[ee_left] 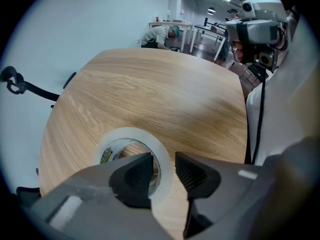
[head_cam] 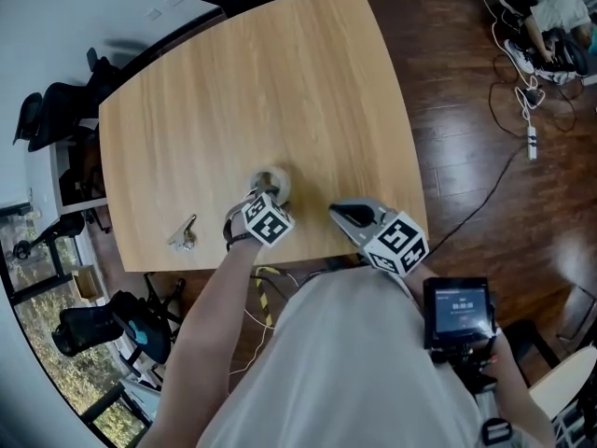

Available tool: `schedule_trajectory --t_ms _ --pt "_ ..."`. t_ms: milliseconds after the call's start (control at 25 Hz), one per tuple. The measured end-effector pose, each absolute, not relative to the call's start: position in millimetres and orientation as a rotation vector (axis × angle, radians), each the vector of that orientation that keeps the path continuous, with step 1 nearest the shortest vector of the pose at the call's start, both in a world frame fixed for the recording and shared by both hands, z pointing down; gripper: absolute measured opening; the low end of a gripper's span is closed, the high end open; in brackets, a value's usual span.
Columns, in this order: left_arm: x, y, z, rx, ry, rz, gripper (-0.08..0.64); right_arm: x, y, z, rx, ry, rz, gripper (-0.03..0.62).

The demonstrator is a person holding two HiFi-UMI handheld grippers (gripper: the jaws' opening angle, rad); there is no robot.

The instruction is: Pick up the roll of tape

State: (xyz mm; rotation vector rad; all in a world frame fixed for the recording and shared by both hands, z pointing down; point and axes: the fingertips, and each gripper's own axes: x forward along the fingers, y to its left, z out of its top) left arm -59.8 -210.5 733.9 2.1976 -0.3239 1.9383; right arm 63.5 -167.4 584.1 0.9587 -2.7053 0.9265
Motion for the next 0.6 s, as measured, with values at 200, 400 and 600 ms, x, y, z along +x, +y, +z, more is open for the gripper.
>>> schedule_trajectory --t_ms 200,400,600 --pt "-64.9 -205.7 743.3 2.134 -0.279 1.997 0.149 65.8 -168.7 584.6 0.953 -2.706 0.932 0.006" --pt "-67.5 -206.6 745.0 2.111 -0.315 1.981 0.103 68.0 -167.9 583.8 0.958 -2.708 0.931 0.006" --pt "-75.7 -208.9 742.8 2.082 -0.287 1.977 0.101 61.8 -171.0 583.7 0.951 -2.713 0.901 0.006"
